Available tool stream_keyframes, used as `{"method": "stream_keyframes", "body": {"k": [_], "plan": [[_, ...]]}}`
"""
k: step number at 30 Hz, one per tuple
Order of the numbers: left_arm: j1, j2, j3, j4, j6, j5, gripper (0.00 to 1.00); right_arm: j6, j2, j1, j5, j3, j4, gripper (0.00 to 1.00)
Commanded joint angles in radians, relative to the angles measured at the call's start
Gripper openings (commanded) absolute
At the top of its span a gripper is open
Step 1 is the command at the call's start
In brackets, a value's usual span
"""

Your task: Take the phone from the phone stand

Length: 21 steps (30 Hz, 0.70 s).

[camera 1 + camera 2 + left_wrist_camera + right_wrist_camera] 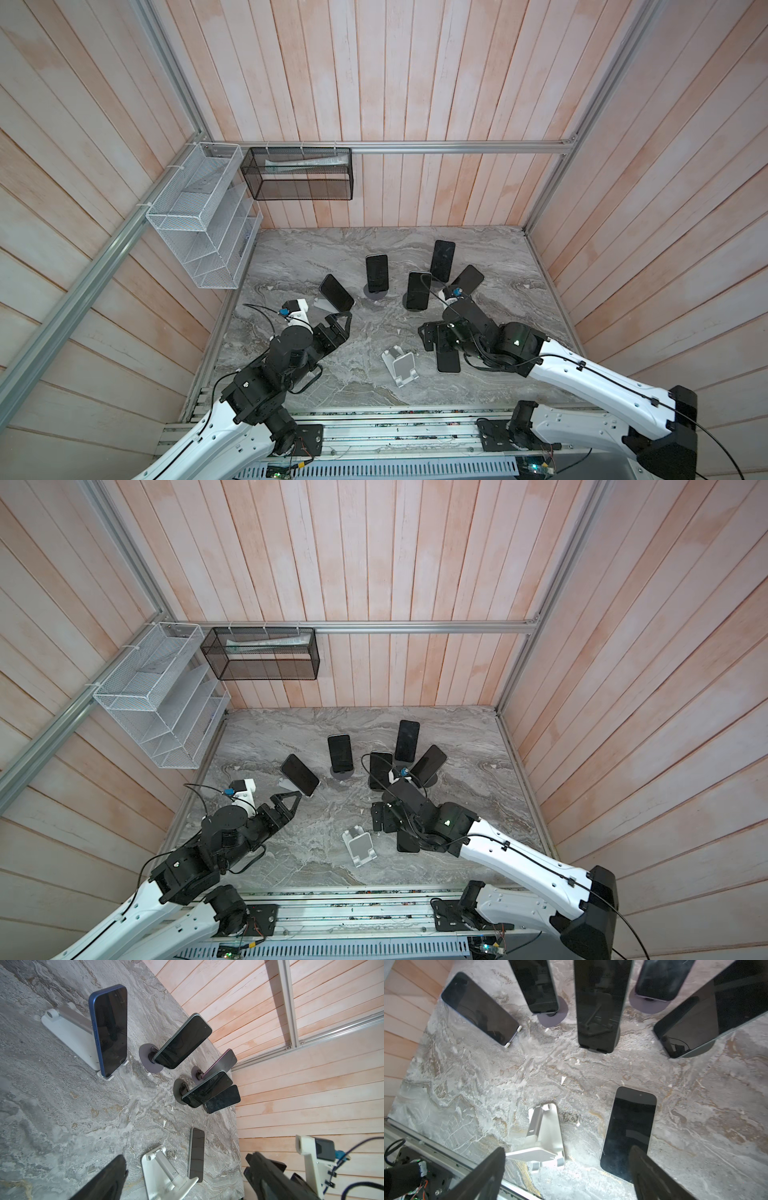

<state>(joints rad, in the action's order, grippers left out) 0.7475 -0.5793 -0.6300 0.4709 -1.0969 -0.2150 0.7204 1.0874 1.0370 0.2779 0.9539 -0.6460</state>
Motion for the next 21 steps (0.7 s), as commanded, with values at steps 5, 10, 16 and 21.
{"method": "stream_keyframes", "body": {"k": [5,10,16,21], "plan": [[0.003,-0.016,0.005,-0.029,-0.009,0.011,0.95,0.074,0.139,0.205,0.080,-0.024,0.056,0.98],[0.002,-0.011,0.026,-0.068,-0.001,0.024,0.95,0.077,0.210,0.261,0.053,-0.036,0.099,0.98],[0.003,-0.011,0.044,-0.097,0.004,0.046,0.95,0.049,0.312,0.271,0.054,0.000,0.091,0.98],[0.003,0.020,0.074,-0.093,0.004,0.048,0.95,0.086,0.376,0.268,0.113,0.000,0.093,0.98]]}}
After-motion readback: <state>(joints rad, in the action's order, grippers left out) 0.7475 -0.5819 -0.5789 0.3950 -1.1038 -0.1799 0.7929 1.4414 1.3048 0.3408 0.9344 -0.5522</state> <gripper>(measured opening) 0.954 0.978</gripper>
